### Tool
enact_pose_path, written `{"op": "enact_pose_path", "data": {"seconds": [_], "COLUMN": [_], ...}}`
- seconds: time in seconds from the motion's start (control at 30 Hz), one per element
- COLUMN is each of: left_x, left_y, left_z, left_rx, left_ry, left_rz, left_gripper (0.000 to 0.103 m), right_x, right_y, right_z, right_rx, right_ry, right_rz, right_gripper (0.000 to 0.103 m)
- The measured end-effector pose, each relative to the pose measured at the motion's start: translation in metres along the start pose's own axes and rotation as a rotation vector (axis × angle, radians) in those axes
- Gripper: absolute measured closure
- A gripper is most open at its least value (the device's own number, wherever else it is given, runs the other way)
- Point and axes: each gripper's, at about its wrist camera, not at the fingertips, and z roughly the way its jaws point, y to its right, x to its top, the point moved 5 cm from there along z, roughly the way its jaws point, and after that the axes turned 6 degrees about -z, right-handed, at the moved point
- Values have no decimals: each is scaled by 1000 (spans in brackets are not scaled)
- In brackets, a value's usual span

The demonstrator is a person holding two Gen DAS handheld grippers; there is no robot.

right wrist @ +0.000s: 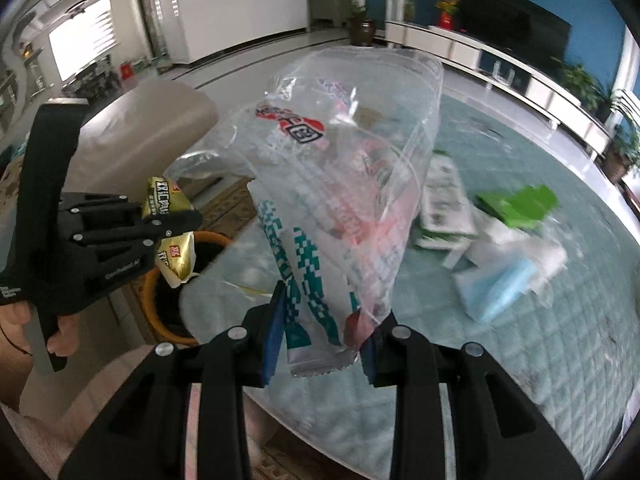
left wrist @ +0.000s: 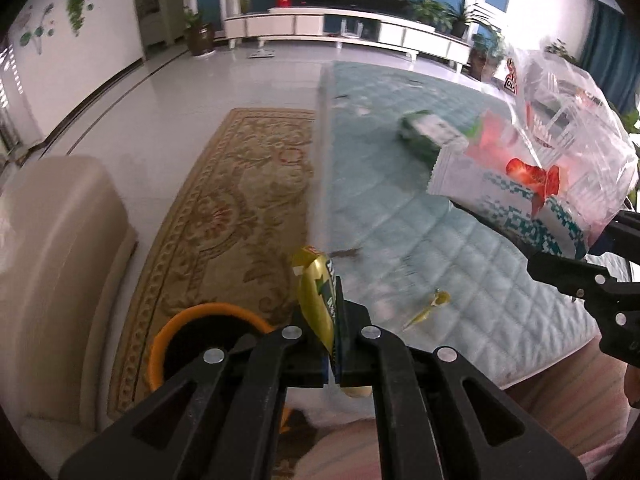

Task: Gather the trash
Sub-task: 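Carry the yellow wrapper and printed bag over the bin with both tools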

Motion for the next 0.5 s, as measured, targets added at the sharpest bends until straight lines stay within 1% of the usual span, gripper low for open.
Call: {"op": "enact_pose_path", "data": {"seconds": [0.17, 0.27, 0.5], "left_x": [-11, -17, -31], "left_y": [-50, -73, -130], "left_z": [-1, 1, 7], "left_rx": [36, 52, 87], "left_ry": [-16, -24, -39], "left_rz": [-52, -78, -144], "left_gripper": [97, 97, 97], "right_x": [20, 31, 53], "right_y": [-45, -72, -113], "right_z": [26, 44, 77], "right_rx": [67, 108, 181], "right_ry": [-16, -31, -62], "right_rz": [-61, -101, -153], "right_gripper": [71, 71, 71]}}
